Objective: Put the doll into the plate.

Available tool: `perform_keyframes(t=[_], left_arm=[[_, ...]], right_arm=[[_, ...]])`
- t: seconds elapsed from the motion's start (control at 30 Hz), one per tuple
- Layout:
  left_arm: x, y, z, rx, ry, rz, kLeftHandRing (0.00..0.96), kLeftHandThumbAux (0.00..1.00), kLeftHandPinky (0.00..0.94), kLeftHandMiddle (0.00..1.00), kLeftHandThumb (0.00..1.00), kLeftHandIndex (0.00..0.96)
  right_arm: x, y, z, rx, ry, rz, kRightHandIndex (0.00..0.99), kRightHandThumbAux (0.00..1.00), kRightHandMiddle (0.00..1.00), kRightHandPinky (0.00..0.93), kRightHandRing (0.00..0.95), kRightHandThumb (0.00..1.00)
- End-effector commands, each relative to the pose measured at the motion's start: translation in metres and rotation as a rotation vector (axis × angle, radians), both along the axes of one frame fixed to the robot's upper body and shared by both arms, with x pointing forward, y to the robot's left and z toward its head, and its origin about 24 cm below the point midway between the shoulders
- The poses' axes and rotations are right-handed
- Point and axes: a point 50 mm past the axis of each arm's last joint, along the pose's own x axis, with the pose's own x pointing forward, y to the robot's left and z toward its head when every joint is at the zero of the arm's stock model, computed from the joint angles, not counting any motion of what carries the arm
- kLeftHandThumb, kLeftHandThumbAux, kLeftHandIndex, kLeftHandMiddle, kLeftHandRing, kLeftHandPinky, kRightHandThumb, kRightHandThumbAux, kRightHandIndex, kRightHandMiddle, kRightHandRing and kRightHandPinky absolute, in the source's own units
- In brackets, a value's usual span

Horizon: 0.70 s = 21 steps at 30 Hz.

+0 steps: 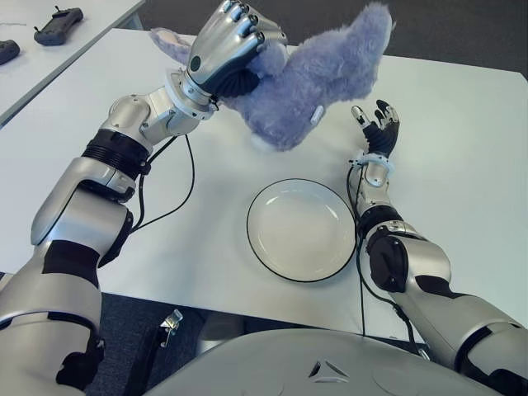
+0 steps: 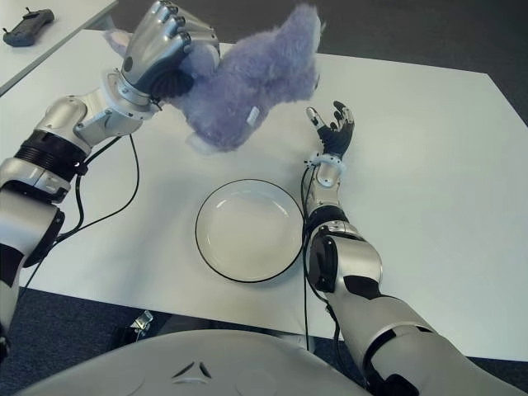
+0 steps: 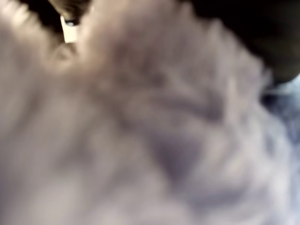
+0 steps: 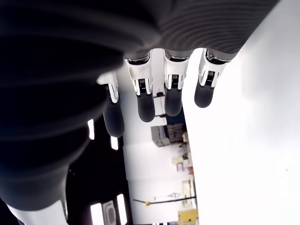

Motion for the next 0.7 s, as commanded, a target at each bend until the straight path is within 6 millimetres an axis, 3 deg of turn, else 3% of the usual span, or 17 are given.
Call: perform_keyframes(t=[0.03, 0.3, 0.6, 0.7], left_arm=[[-0.012, -0.001, -0.008, 0.057, 0.054, -0.028, 0.844, 0.645, 0.858, 0.843, 0.951, 0.760], [-0.021, -0.005, -0.011, 0.067, 0.112, -0.074, 0.834, 0.668, 0.847, 0.837, 0.919, 0.745], [-0.029, -0.011, -0.016, 0.056, 0.162, -0.147, 0.830, 0.718, 0.846, 0.837, 0.762, 0.719], [-0.031, -0.012, -0.019, 0.070, 0.169, -0.163, 0.822, 0.744, 0.831, 0.830, 0.641, 0.703]], right_arm=[[-0.099, 0.014, -0.132, 0.139, 0.592, -0.029, 0.232, 0.775, 0.147, 0.097, 0.094, 0.016], [-0.100, 0.014, -0.132, 0.147, 0.592, -0.037, 0.225, 0.788, 0.139, 0.098, 0.090, 0.024], [-0.100, 0.014, -0.133, 0.136, 0.604, -0.036, 0.227, 0.769, 0.150, 0.153, 0.113, 0.032], [-0.101, 0.013, -0.134, 0.119, 0.619, -0.026, 0.260, 0.748, 0.167, 0.175, 0.139, 0.042]])
